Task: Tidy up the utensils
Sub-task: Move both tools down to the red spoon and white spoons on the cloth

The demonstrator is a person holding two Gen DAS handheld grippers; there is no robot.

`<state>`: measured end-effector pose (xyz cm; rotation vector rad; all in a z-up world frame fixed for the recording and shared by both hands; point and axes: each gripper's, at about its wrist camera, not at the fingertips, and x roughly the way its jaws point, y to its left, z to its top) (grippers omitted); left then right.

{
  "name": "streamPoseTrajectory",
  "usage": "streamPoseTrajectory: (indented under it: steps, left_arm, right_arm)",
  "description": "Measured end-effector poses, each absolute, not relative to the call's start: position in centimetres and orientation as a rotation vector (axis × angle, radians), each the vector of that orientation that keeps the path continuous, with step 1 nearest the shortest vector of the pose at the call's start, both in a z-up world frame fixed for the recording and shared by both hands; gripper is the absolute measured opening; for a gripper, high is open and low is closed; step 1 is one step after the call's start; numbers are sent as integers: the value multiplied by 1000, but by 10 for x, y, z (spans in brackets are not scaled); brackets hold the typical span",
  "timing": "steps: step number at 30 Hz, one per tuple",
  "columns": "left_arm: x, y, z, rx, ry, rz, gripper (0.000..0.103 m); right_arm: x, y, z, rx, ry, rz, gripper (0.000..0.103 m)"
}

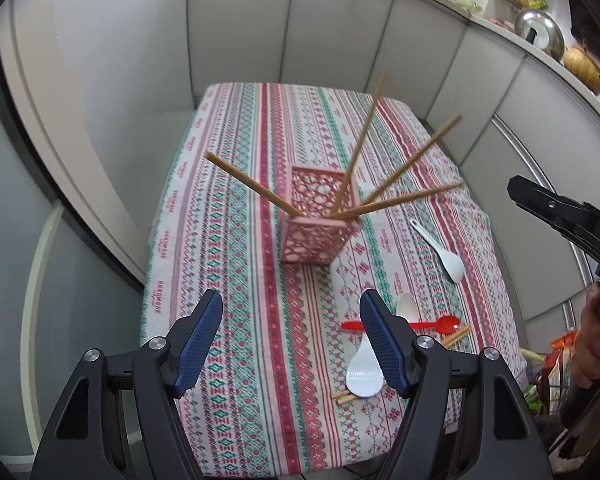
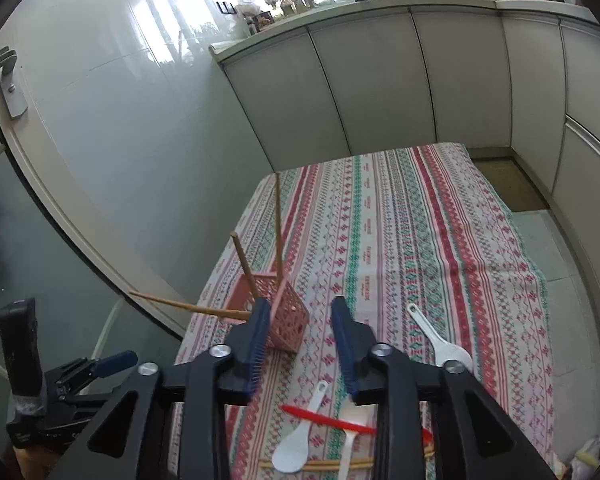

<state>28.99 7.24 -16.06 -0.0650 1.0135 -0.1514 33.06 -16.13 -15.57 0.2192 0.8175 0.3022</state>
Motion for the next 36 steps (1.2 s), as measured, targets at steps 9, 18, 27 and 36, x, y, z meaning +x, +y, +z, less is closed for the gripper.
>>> streamPoseTrajectory:
  steps: [9, 18, 27, 36]
  left_arm:
    - [282, 21, -191, 68, 1108, -243, 74]
    - [280, -37, -227, 174, 1199, -337, 74]
    - [290, -104, -258, 405, 1167, -473, 64]
    - [290, -153, -292, 676, 1092, -656, 50]
  right_arm:
    - [313, -216, -210, 216, 1098, 165, 57]
    - [297, -260, -241, 212, 1213, 89, 57]
    - [293, -286, -253, 215, 1249, 58, 58]
    - [290, -304, -258, 233, 1262, 46, 59]
